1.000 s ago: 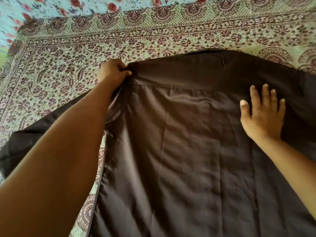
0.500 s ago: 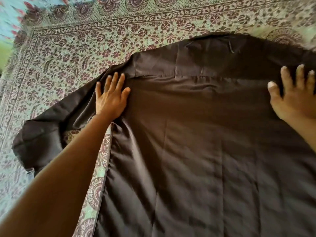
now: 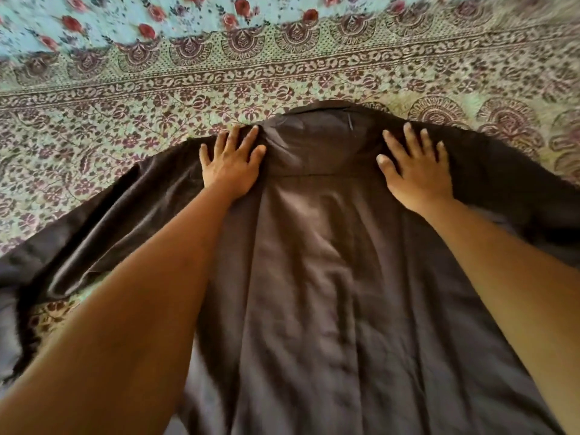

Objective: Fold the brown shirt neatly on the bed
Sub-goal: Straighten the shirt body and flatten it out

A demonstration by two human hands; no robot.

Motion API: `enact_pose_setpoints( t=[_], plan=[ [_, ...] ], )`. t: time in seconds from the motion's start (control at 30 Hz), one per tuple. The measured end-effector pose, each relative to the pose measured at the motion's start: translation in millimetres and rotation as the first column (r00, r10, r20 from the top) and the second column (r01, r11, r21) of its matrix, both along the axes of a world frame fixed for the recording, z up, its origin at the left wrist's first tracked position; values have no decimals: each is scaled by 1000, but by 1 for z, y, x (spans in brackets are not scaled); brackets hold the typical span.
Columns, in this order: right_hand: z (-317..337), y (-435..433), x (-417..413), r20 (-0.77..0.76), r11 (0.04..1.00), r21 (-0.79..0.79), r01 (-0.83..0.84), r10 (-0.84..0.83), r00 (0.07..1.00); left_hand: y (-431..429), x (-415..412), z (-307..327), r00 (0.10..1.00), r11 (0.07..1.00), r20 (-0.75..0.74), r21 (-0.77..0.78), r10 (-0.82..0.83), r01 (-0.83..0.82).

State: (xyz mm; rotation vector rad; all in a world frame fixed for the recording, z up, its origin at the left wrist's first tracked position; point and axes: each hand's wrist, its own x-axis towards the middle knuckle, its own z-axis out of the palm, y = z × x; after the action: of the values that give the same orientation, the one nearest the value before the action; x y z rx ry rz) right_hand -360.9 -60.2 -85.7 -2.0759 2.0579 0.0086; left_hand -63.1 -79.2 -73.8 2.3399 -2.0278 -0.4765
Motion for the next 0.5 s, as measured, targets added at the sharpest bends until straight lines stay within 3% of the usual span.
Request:
enact_pose_setpoints(
  t=[0.1, 0.2, 0.27, 0.37, 0.5],
  plan=[
    [6, -1, 3, 41, 992, -112, 56, -52, 998, -10, -12, 9, 984, 984, -75, -72, 159, -165],
    [13, -3, 19, 78, 965, -232, -123, 144, 987, -18, -42, 16, 987, 982, -106, -158, -118, 100],
    [10, -10, 26, 79, 959, -166, -228, 243, 967, -21, -54, 11, 952, 952, -92, -121, -294, 282],
    [3, -20, 13, 21, 994, -11, -112, 113, 993, -24, -37, -2, 970, 971, -56, -60, -237, 234],
    [5, -17, -16, -33, 995, 10, 99, -99, 995, -21, -5, -4, 983, 984, 52, -17, -174, 175]
  ],
)
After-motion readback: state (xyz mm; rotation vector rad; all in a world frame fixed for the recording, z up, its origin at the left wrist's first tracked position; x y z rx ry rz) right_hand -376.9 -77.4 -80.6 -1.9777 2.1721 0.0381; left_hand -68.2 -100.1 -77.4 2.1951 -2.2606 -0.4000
